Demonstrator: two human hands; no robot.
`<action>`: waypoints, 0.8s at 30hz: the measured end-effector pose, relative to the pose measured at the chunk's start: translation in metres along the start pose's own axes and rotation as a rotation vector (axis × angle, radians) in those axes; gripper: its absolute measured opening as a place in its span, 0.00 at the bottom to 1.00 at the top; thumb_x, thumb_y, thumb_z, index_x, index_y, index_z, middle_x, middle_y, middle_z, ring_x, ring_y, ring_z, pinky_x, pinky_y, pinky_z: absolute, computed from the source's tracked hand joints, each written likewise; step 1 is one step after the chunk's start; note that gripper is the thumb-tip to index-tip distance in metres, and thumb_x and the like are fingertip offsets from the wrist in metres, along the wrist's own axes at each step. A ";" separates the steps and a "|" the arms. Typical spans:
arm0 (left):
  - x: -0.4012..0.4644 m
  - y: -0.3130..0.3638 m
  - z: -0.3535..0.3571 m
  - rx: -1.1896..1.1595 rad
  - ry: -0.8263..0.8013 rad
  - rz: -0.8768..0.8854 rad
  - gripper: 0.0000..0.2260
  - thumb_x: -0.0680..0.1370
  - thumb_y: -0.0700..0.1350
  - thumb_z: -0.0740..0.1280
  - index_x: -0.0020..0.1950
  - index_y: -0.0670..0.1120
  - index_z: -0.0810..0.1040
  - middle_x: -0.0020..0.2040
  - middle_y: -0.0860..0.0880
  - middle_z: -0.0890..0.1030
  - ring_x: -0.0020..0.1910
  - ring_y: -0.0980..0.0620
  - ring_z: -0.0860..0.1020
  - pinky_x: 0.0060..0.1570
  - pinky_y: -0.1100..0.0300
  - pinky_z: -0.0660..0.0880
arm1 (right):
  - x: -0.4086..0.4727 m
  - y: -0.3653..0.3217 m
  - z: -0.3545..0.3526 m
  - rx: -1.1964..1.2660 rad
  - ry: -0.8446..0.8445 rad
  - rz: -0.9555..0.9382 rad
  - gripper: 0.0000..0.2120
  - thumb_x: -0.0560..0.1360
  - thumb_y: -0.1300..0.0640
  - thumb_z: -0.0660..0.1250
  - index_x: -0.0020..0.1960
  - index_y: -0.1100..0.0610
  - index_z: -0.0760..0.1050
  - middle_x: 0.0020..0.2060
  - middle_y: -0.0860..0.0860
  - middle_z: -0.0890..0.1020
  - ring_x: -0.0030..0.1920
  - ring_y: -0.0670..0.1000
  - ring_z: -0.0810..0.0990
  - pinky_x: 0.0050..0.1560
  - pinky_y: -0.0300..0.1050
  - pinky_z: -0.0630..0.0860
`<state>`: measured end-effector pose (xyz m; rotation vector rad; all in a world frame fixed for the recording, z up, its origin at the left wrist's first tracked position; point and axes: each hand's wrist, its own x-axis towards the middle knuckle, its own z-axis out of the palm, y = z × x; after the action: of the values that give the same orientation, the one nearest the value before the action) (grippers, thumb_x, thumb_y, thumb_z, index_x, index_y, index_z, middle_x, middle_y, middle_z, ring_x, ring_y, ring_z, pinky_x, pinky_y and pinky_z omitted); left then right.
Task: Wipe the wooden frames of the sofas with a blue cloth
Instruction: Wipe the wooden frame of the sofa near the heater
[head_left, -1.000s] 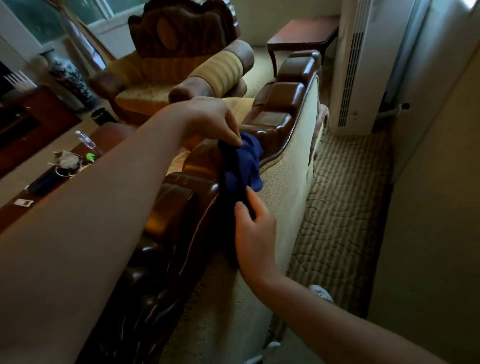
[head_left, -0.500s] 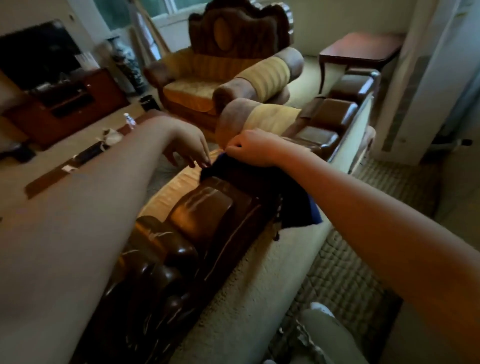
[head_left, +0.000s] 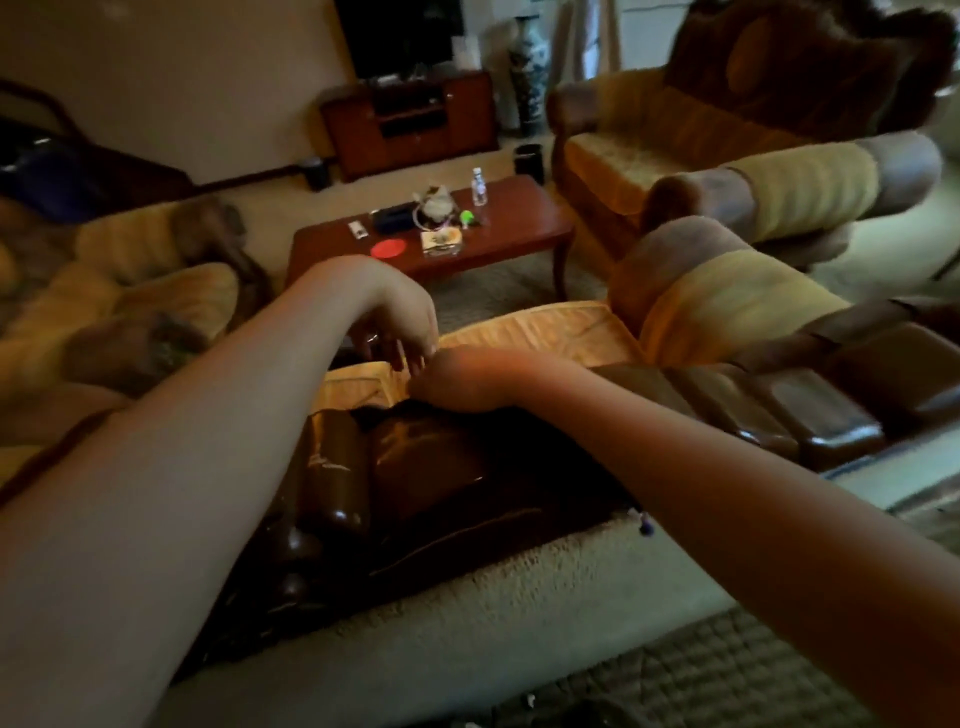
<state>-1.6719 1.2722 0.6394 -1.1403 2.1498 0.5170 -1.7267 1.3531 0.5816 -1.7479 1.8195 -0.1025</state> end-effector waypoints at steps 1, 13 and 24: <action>-0.002 -0.002 0.004 0.002 0.003 -0.023 0.09 0.81 0.44 0.60 0.57 0.46 0.79 0.48 0.51 0.81 0.47 0.53 0.78 0.50 0.53 0.75 | -0.006 0.012 -0.003 -0.023 -0.021 0.015 0.20 0.83 0.54 0.49 0.69 0.63 0.66 0.67 0.60 0.70 0.65 0.58 0.70 0.59 0.43 0.65; -0.047 -0.032 0.066 0.012 0.377 -0.264 0.08 0.77 0.38 0.59 0.43 0.40 0.77 0.39 0.45 0.76 0.40 0.45 0.75 0.40 0.53 0.71 | -0.003 -0.026 -0.002 0.141 -0.175 -0.256 0.16 0.83 0.62 0.49 0.66 0.66 0.67 0.64 0.60 0.72 0.61 0.53 0.71 0.58 0.40 0.62; -0.053 -0.035 0.086 -0.284 0.895 -0.170 0.13 0.79 0.37 0.58 0.56 0.42 0.81 0.58 0.45 0.79 0.58 0.46 0.75 0.51 0.58 0.68 | -0.033 0.007 0.004 -0.200 0.096 -0.288 0.18 0.82 0.54 0.48 0.55 0.61 0.73 0.60 0.63 0.75 0.59 0.60 0.73 0.57 0.51 0.69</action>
<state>-1.5896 1.3357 0.6130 -1.9671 2.7166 0.2486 -1.7326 1.3861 0.5873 -2.1738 1.6795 -0.1251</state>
